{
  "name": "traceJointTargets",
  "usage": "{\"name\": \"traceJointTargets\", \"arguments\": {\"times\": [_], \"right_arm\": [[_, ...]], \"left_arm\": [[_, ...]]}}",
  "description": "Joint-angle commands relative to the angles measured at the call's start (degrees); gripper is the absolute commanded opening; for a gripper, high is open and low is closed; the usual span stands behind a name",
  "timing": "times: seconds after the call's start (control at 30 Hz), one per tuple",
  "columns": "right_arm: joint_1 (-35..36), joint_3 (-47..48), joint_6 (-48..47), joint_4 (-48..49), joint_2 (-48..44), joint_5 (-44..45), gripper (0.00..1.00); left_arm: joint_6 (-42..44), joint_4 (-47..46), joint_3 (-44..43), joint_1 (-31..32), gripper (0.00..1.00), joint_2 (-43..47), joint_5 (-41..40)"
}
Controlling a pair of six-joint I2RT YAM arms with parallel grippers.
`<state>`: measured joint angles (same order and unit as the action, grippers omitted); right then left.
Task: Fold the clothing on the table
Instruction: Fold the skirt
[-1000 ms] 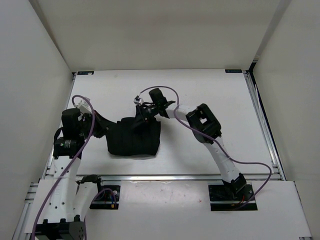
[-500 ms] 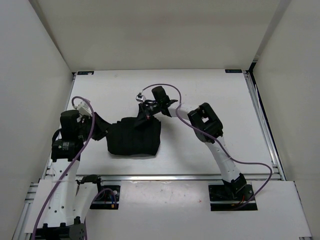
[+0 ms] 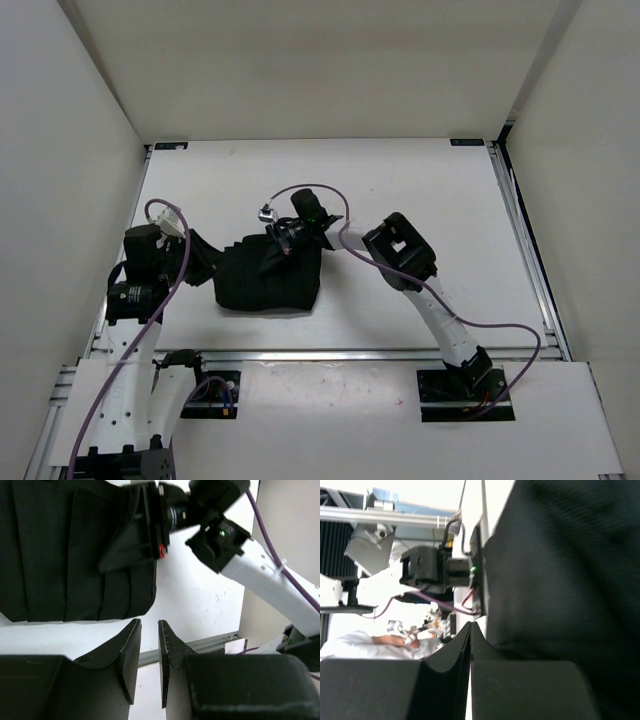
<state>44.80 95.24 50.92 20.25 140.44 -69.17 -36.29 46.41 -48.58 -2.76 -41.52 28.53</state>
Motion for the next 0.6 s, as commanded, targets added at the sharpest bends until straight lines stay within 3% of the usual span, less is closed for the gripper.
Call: {"name": "traceJointTargets", "arguments": {"times": [0.0,0.23,0.37,0.43,0.57], "right_arm": [[-3.39,4.06,-2.75,-5.72,6.24,1.31,0.0],[-7.71,6.0,-8.29,-16.11,7.66,3.33,0.0],[-7.44,4.78,-9.08,-14.11,4.24,2.37,0.0],[-8.14,4.25,-9.34,-13.4,-0.15,3.16,0.05],[-9.81,11.78,-18.28,-26.88,-5.51,8.07,0.13]], "left_arm": [[-0.27,0.17,-0.02,0.39,0.32,0.74,-0.67],[0.88,1.93,-1.87,-0.31,0.32,0.82,-0.32],[0.0,1.49,-1.52,0.3,0.32,1.09,-0.15],[0.26,1.83,-2.13,0.39,0.33,1.0,-0.32],[0.7,1.84,-3.89,0.04,0.4,0.3,0.64]]}}
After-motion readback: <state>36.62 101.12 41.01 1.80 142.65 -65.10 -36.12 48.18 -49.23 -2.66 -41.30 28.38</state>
